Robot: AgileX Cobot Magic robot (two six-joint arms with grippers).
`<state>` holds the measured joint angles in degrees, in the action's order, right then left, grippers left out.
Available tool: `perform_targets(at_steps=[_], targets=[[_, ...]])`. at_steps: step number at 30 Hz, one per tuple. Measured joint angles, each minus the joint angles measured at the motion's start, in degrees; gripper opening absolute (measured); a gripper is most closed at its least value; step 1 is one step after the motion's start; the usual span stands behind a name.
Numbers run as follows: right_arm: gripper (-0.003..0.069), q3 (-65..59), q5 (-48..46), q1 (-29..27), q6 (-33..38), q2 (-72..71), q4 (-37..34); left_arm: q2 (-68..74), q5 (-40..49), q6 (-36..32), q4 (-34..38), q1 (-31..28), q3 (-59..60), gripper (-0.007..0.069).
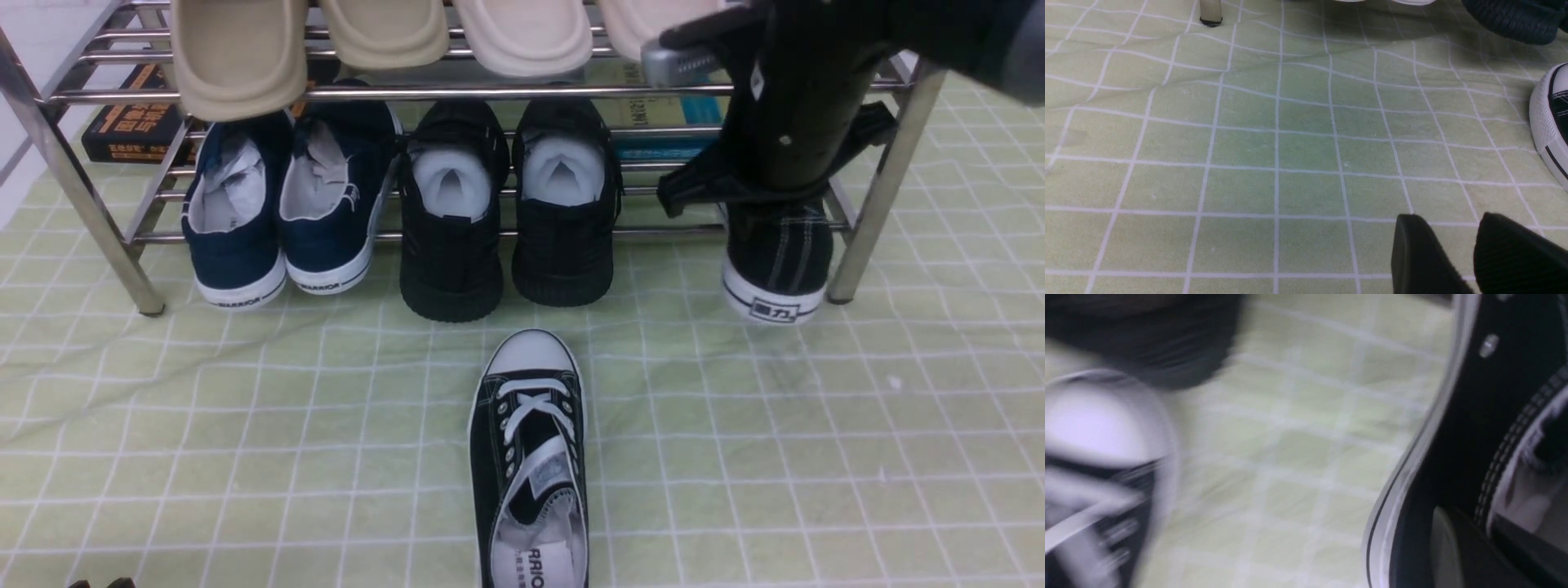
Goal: Take the shoes off the shelf with your hand from the green coffee tablecloth.
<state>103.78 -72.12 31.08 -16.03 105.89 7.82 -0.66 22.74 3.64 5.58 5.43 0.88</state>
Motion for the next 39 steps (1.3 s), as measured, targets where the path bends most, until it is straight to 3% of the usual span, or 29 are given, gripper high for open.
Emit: perform_targets(at_steps=[5,18,27,39], targets=[[0.0006,-6.02,0.04,3.11,1.63,-9.53,-6.88,0.00,0.00,0.00,0.00,0.00,0.00,0.0242],[0.0010,-31.43,2.42,14.03,-2.49,-22.70,-10.23,0.00,0.00,0.00,0.00,0.00,0.00,0.0242],[0.0015,-32.64,15.86,15.38,-2.68,-17.84,-9.96,0.00,0.00,0.00,0.00,0.00,0.00,0.0242],[0.0018,-32.64,17.70,15.38,-4.55,-13.13,-8.67,0.00,0.00,0.00,0.00,0.00,0.00,0.0242]])
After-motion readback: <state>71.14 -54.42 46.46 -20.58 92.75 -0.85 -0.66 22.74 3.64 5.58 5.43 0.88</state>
